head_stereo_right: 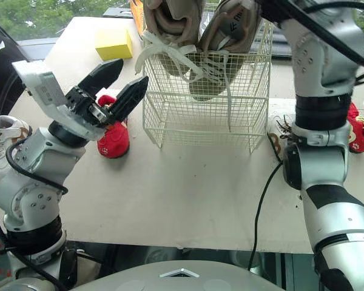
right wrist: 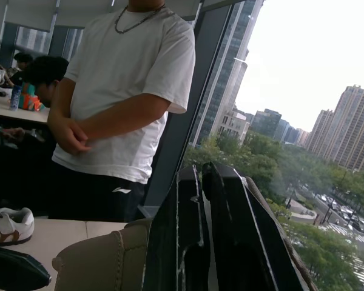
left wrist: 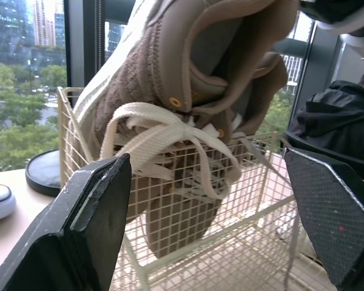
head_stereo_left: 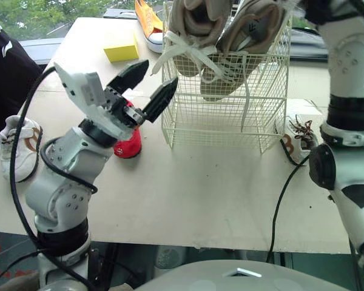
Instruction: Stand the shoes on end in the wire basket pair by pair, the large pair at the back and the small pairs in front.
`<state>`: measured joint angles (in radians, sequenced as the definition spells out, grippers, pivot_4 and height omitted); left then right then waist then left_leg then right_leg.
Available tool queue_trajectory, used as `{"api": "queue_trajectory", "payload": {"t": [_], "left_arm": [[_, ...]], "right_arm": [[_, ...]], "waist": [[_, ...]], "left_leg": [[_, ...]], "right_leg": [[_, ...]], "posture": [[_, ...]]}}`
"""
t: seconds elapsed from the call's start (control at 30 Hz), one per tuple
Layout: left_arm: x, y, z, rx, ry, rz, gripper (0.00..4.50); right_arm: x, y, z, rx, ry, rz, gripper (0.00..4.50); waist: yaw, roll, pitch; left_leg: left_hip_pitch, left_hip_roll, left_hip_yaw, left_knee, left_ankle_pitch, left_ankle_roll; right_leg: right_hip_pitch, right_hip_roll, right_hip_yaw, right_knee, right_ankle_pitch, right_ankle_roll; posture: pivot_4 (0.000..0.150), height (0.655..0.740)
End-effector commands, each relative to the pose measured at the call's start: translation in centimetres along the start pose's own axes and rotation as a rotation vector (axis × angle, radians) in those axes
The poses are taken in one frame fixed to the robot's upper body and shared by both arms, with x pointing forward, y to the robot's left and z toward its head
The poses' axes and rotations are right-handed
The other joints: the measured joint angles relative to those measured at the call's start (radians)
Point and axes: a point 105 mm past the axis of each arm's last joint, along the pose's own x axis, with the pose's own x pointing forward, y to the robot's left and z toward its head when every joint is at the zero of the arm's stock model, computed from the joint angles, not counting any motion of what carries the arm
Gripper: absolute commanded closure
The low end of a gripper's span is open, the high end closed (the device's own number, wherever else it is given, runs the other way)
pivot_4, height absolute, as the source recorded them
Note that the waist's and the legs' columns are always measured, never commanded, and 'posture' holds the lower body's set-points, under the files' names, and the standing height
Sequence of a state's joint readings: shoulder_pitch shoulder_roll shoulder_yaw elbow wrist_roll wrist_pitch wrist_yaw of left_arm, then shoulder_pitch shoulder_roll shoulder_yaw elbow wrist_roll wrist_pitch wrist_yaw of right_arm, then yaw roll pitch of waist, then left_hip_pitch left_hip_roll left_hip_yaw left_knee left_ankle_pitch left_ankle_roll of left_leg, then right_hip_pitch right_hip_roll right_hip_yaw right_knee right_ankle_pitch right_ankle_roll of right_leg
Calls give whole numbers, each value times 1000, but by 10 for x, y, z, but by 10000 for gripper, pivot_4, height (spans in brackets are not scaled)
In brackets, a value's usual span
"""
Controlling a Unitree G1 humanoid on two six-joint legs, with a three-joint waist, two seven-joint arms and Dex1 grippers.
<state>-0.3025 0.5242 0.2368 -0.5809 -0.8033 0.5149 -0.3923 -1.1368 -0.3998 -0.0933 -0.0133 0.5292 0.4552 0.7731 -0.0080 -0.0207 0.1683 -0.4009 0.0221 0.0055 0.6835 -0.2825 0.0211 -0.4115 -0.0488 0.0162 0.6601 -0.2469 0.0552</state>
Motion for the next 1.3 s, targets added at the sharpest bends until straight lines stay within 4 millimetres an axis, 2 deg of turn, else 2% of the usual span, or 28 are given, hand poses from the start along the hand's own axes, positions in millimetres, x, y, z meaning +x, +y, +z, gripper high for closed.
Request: {"api": "queue_trajectory", "payload": {"t": [0.03,0.1,0.17,0.23,0.37,0.5,0.6,0.67,0.73,0.8,0.83,0.87,0.9,0.93,0.97,1.03,1.23,1.3], "left_arm": [[8,2,11,48,-30,-41,0],[13,10,11,88,-5,-51,0],[22,17,13,130,12,-81,0],[31,26,14,207,44,-103,0],[56,42,18,391,96,-144,0],[77,46,18,507,123,-218,0],[95,45,23,569,113,-285,0],[102,40,21,555,136,-369,5465],[115,44,27,380,127,-350,12184],[123,46,31,292,124,-351,22667],[125,46,32,281,123,-362,25804],[128,48,37,208,110,-352,32353],[130,51,40,153,105,-342,33940],[133,56,44,75,97,-317,38808],[135,59,46,24,95,-300,41235],[137,65,45,-39,108,-278,42006],[119,58,-1,-50,306,-314,42015],[113,55,-9,-55,353,-315,42052]], "right_arm": [[-23,12,16,-47,-11,11,31118],[-40,19,9,-51,44,10,21541],[-55,25,4,-47,92,-7,9641],[-67,30,2,-36,120,-25,965],[-92,49,0,-38,178,-22,400],[-112,66,0,-55,231,-7,400],[-129,75,0,-130,315,-27,400],[-141,76,0,-159,371,-51,0],[-149,77,1,-183,406,-79,0],[-152,77,1,-195,423,-99,0],[-153,78,1,-198,426,-104,0],[-154,79,2,-201,423,-116,0],[-154,80,2,-207,420,-126,0],[-154,80,3,-213,416,-137,0],[-155,81,3,-218,412,-146,0],[-156,82,3,-227,416,-160,0],[-158,85,1,-230,413,-192,0],[-158,87,1,-229,412,-194,0]], "waist": [[-2,0,0],[-2,0,0],[-5,1,1],[-4,1,2],[-2,1,2],[1,1,2],[6,0,3],[8,-1,3],[12,-1,4],[18,-2,4],[19,-2,4],[19,-2,4],[21,-2,4],[21,-2,4],[22,-2,4],[22,-2,4],[21,-2,4],[22,-2,4]], "left_leg": [[0,0,0,0,0,0],[0,0,0,0,0,0],[0,0,0,0,0,0],[0,-1,2,0,0,1],[0,-1,1,0,0,1],[-1,-1,2,0,0,1],[-2,-1,1,0,0,1],[-2,-1,1,0,0,1],[-3,-1,2,1,0,1],[-3,-1,1,2,0,1],[-3,-2,1,2,-1,1],[-3,-2,1,2,-1,1],[-3,-2,1,2,-1,1],[-3,-2,0,2,-1,1],[-5,-2,-1,3,-1,1],[-6,-2,-4,4,0,1],[-7,-3,-6,4,0,1],[-6,-3,-7,4,0,1]], "right_leg": [[0,0,0,-1,0,0],[0,0,0,-1,0,0],[0,1,0,-1,0,0],[0,1,1,-1,0,0],[0,2,0,-1,0,0],[0,2,1,-3,0,1],[0,2,0,-4,-1,1],[0,2,0,-4,-1,1],[0,2,0,-4,-1,1],[0,2,0,-4,-1,2],[0,2,-1,-4,-1,2],[0,2,-1,-3,-1,2],[0,2,0,-3,-1,2],[0,2,-1,-3,-1,3],[0,2,-2,-3,-1,3],[0,2,-4,-3,-2,3],[-1,2,-4,-3,-2,3],[0,2,-4,-2,-2,3]], "posture": [[1500,7400],[1500,7400],[1500,7400],[1500,7400],[1500,7400],[1500,7400],[1500,7400],[1500,7400],[1500,7400],[1500,7400],[1500,7400],[1500,7400],[1500,7400],[1500,7400],[1500,7400],[1500,7400],[1500,7400],[1500,7400]]}}
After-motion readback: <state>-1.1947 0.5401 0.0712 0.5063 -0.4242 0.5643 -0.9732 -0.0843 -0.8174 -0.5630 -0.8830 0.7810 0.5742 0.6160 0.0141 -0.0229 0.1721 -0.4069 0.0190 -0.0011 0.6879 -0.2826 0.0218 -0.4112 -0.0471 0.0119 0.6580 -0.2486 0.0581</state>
